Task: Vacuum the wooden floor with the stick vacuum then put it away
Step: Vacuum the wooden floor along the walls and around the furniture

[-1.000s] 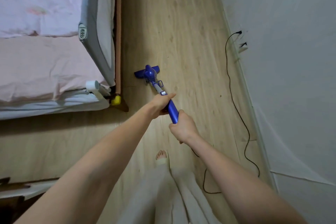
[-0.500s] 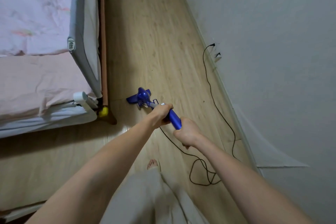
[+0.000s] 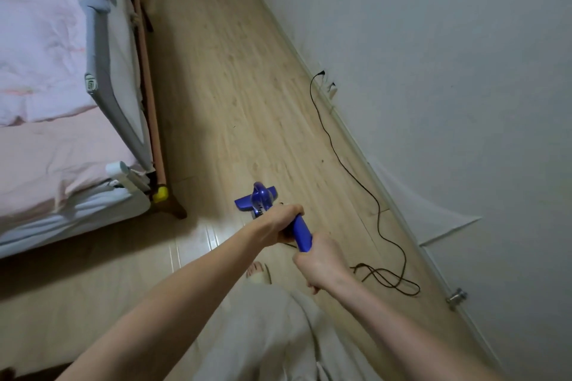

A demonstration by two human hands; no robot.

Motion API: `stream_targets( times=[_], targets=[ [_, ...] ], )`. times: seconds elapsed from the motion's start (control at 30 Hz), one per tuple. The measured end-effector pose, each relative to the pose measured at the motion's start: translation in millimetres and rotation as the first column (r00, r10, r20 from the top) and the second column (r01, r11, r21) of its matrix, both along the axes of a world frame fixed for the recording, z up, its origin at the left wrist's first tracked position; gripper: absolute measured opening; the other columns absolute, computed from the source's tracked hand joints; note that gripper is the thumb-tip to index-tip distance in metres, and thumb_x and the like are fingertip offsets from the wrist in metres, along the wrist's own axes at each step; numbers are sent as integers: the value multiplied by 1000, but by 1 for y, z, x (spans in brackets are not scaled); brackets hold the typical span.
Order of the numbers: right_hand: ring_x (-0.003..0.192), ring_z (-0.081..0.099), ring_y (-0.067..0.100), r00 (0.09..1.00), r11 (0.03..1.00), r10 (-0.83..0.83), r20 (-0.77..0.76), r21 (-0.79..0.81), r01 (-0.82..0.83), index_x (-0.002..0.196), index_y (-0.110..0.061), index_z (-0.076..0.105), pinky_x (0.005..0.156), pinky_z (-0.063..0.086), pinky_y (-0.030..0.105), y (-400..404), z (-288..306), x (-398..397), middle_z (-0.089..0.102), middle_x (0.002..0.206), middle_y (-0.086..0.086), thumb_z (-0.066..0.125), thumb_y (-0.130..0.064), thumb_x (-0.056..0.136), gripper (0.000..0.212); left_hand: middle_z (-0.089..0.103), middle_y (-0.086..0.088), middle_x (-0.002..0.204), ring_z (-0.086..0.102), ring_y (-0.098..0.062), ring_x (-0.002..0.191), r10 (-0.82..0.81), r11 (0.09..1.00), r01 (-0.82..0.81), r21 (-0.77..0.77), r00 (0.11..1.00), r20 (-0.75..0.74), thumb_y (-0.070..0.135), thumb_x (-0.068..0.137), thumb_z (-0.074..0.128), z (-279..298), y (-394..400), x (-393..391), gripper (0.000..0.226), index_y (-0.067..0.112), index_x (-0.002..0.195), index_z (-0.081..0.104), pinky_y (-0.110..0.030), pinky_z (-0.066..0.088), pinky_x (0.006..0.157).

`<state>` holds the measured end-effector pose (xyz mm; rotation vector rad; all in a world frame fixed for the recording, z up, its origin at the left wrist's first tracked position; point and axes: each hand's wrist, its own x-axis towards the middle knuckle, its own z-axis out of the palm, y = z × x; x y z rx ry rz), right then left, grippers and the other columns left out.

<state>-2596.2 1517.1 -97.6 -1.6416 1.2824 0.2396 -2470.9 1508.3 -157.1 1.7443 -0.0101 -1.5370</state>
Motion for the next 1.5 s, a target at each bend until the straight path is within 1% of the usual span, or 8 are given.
stream_targets(
  times=[0.13,0.33,0.4,0.67,0.83,1.0,1.2,1.5],
  targets=[
    [48,55,14,992,994,-106,68,40,103,99,-18,47,37,42,22,26,-14,-11,55,75,-1,57,-16,85,17,47,-6,74,50,-17,65,-65,998,64,10,997,51,13,91,52,-13,18,-11,10,10,87,44,-38,54,80],
    [60,59,22,986,987,-161,35,32,160,100,-16,53,50,57,35,34,-56,8,60,85,5,55,-22,87,15,46,-7,77,47,-19,66,-76,995,63,72,979,191,13,91,52,-42,18,3,8,9,90,45,-29,47,61],
    [64,58,23,986,986,-162,26,38,161,96,-15,51,61,59,40,26,-64,24,58,83,3,54,-19,86,11,47,-8,80,47,-20,68,-50,997,37,67,974,219,13,91,52,-50,10,16,8,10,92,46,-30,46,62],
    [71,60,27,998,997,-50,-45,51,53,103,-17,43,72,58,45,-37,-100,108,54,84,1,56,-19,88,21,51,-9,84,51,-25,79,13,999,-21,32,969,245,12,90,52,-82,-45,100,12,17,82,45,-34,48,70],
    [35,51,7,997,995,15,-81,98,-7,105,-17,37,46,44,26,-91,-122,167,52,75,-2,56,-25,95,23,49,-4,79,52,-17,69,-41,999,34,34,969,243,12,93,51,-98,-90,165,8,13,91,44,-28,49,60],
    [65,60,29,997,996,23,-76,88,-16,102,-15,37,51,48,30,-139,-142,239,57,93,9,61,-27,91,28,50,-2,79,52,-14,67,-25,999,19,27,961,275,14,93,53,-107,-138,234,12,11,102,45,-26,48,56],
    [64,57,30,999,994,10,-54,113,-4,105,-15,37,44,40,25,-168,-155,283,53,91,10,55,-15,90,23,51,-2,81,53,-17,73,-5,1000,1,16,966,258,14,94,54,-116,-166,278,15,12,105,44,-26,49,59],
    [67,55,29,992,1000,27,-123,-11,-28,101,-15,39,61,48,34,-164,-146,255,55,90,9,55,-17,88,21,50,-5,82,54,-17,70,-11,1000,16,-20,976,217,12,93,53,-106,-163,253,13,9,101,43,-26,50,57]
  ],
)
